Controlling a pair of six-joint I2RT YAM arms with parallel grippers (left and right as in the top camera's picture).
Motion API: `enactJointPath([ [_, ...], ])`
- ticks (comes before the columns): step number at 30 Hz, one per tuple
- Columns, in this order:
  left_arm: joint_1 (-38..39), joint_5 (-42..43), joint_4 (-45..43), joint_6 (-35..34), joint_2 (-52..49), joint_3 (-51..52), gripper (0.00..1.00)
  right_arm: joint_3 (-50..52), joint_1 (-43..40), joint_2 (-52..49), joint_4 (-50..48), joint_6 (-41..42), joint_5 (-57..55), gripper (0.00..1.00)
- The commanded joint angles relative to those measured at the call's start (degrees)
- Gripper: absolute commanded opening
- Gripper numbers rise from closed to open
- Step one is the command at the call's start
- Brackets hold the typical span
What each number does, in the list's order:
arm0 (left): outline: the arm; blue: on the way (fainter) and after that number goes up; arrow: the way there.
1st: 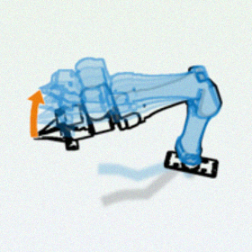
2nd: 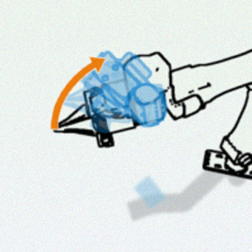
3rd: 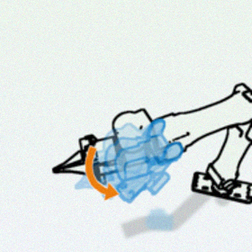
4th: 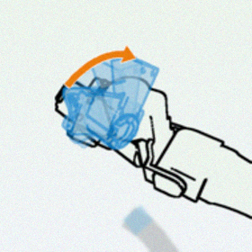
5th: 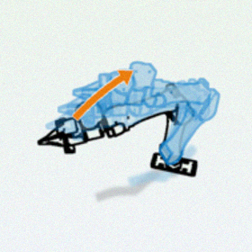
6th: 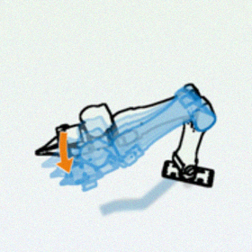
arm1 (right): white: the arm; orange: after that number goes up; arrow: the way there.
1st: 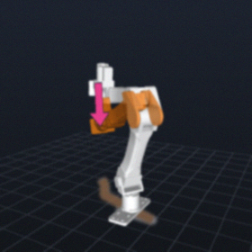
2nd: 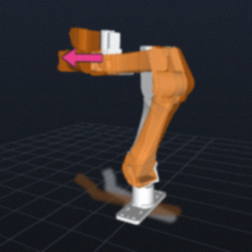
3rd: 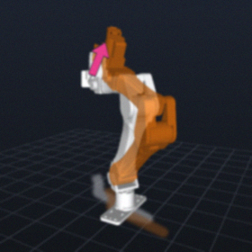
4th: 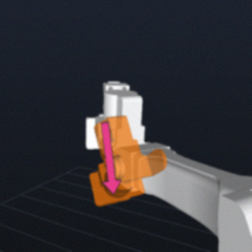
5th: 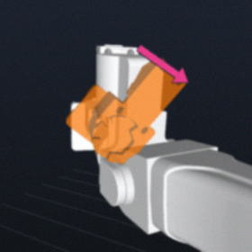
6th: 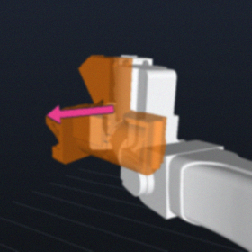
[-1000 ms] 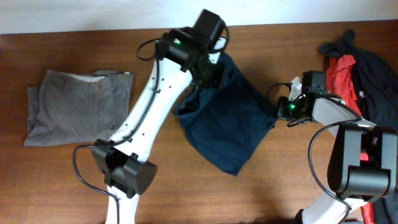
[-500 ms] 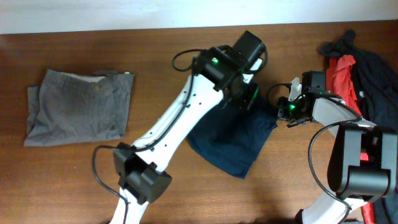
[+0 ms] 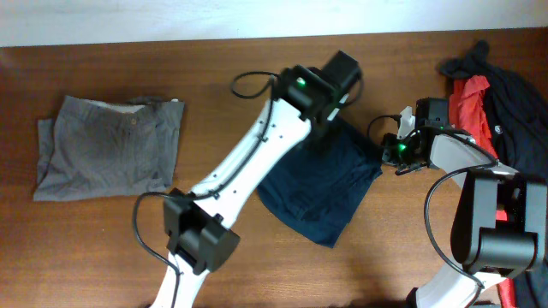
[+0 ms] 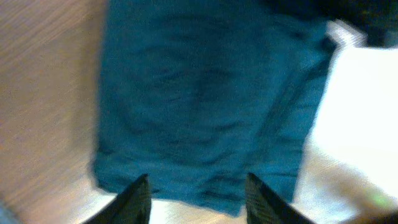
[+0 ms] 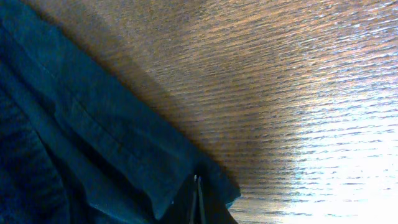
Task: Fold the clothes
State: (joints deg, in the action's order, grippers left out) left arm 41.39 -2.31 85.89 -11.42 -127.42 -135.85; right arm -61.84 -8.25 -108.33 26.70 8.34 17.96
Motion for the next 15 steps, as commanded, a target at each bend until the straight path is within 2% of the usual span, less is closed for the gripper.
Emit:
enactJointPath([
  [1, -4.8, -4.4, 2.5, 4.0, -0.3, -1.0, 0.55, 0.8, -0.1, -2.4, 1.6, -0.7, 1.0, 0.15],
  [3, -7.7, -4.4, 4.1, 5.4, -0.3, -1.0, 0.58, 0.7, -0.4, -1.1, 2.1, -3.5, 6.4, 0.29],
  [6, -11.6, -4.2, 4.5, 5.6, -0.3, -1.0, 0.65, 0.8, -0.5, 3.0, 4.3, -6.6, 12.3, 0.37],
  [10, -17.7, -1.4, 4.5, 8.2, -0.3, -1.0, 0.75, 0.8, -0.3, 10.0, 10.3, -6.4, 13.6, 0.41],
  [15, -23.7, 4.4, 4.8, 8.7, -0.3, -1.0, 0.75, 0.8, -0.3, 16.6, 18.5, -6.6, 18.3, 0.42],
])
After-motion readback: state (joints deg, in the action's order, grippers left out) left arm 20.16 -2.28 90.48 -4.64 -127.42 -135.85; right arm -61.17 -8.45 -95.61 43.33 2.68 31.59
